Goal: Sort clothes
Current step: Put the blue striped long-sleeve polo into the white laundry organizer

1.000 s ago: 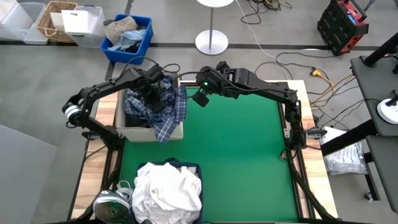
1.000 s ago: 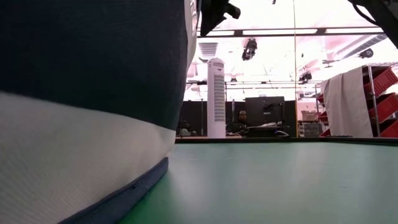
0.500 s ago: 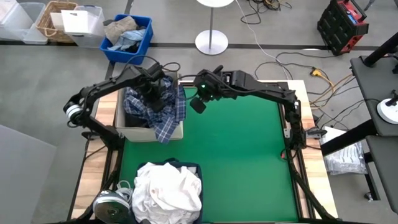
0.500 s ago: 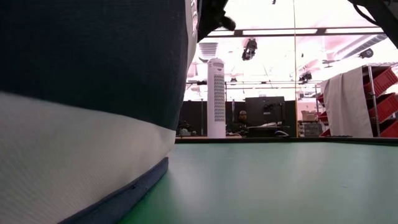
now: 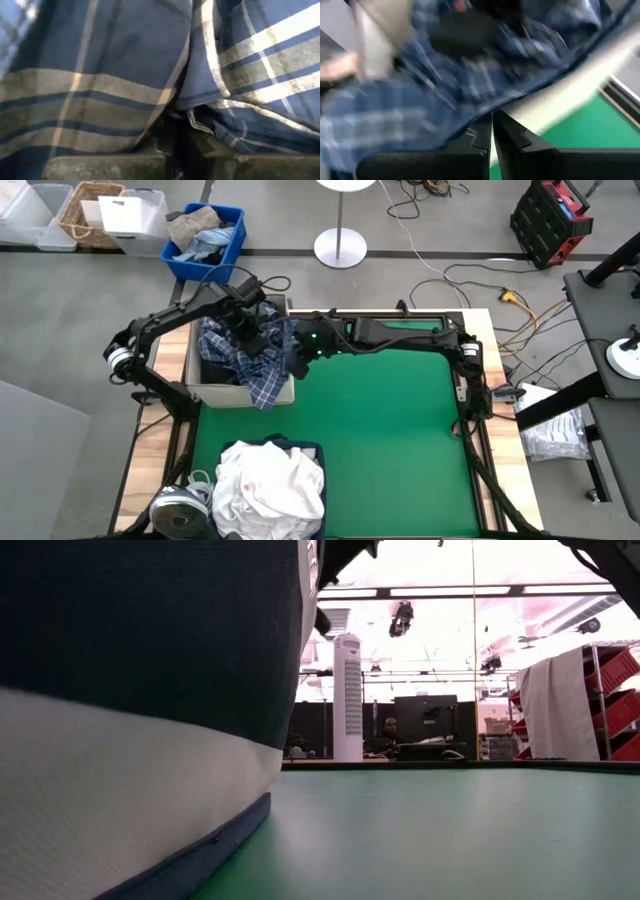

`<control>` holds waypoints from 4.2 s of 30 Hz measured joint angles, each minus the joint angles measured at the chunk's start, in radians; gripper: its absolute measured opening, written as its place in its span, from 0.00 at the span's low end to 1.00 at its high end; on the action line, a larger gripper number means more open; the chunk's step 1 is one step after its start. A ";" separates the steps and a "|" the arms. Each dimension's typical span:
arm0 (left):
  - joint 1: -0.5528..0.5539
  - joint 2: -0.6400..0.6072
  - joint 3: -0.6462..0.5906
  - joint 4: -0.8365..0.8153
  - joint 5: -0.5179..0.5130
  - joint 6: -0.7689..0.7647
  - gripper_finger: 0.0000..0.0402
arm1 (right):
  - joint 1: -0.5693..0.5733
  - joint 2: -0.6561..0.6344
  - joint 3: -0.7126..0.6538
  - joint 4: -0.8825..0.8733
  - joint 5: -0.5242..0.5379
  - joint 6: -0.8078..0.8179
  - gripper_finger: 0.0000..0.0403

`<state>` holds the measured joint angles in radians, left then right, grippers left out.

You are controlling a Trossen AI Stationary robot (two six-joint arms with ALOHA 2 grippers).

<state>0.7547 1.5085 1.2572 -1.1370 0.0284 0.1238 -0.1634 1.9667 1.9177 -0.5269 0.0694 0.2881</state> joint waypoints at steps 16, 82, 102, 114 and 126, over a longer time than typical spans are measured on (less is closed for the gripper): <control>-0.001 0.000 0.233 -0.144 0.001 0.006 0.00 | -0.015 0.066 -0.027 0.229 -0.017 -0.116 0.02; -0.039 0.014 0.386 -0.316 -0.055 0.051 0.00 | 0.011 0.137 0.252 -0.102 -0.085 -0.176 0.02; -0.129 -0.233 0.386 -0.269 -0.101 -0.037 0.00 | -0.017 0.026 0.434 -0.489 -0.042 -0.360 0.02; -0.683 -0.274 0.383 -0.350 0.064 -0.456 0.00 | -0.083 -0.082 0.434 -0.572 -0.041 -0.456 0.02; -1.041 -0.127 0.326 -0.393 -0.203 -0.879 0.00 | -0.112 -0.097 0.434 -0.576 -0.053 -0.524 0.02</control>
<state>-0.2867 1.3812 1.5829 -1.5303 -0.1741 -0.7556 -0.2756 1.8702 2.3512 -1.1030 0.0164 -0.2362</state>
